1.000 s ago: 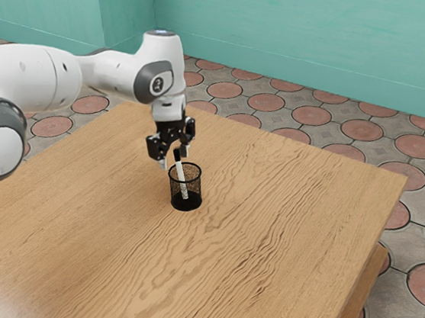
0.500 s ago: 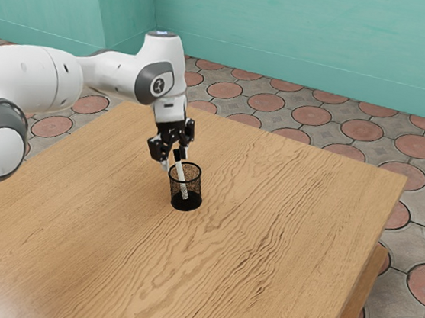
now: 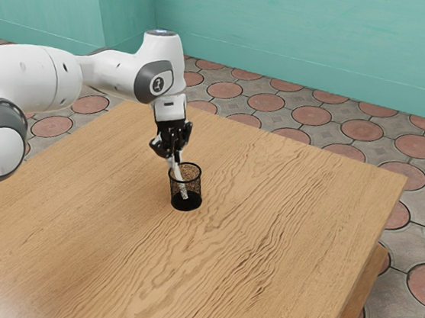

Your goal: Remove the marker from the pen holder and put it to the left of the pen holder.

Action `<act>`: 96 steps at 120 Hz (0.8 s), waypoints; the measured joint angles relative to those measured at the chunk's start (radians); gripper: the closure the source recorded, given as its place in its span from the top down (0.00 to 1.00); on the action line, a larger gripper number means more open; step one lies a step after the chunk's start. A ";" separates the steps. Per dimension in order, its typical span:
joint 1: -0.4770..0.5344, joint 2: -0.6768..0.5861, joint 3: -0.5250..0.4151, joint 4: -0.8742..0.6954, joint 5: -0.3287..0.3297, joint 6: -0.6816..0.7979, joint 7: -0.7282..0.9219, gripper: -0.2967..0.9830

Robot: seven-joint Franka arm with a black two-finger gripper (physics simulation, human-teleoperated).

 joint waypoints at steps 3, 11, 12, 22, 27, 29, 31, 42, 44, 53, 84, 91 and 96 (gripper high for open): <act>0.000 0.000 0.000 0.000 0.000 0.000 -0.001 0.26; 0.000 -0.001 0.000 0.000 0.000 0.001 -0.003 0.23; 0.000 -0.001 0.000 0.000 0.000 0.002 -0.003 0.23; 0.000 -0.004 0.000 0.000 -0.001 0.005 -0.006 0.20; 0.000 -0.007 0.000 0.000 -0.001 0.007 -0.007 0.19; 0.000 -0.009 0.000 0.000 -0.002 0.008 -0.007 0.19; 0.000 -0.011 -0.001 -0.001 -0.002 0.009 -0.008 0.19; 0.002 -0.047 -0.001 -0.001 -0.005 0.013 -0.010 0.17; 0.002 -0.055 -0.002 -0.001 -0.005 0.014 -0.011 0.17; 0.003 -0.111 -0.003 -0.006 -0.007 0.010 -0.013 0.16; 0.051 -0.264 -0.009 -0.010 -0.018 -0.047 -0.016 0.15; 0.080 -0.258 -0.008 -0.012 -0.019 -0.056 -0.016 0.15; 0.097 -0.246 -0.005 -0.013 -0.019 -0.061 -0.016 0.15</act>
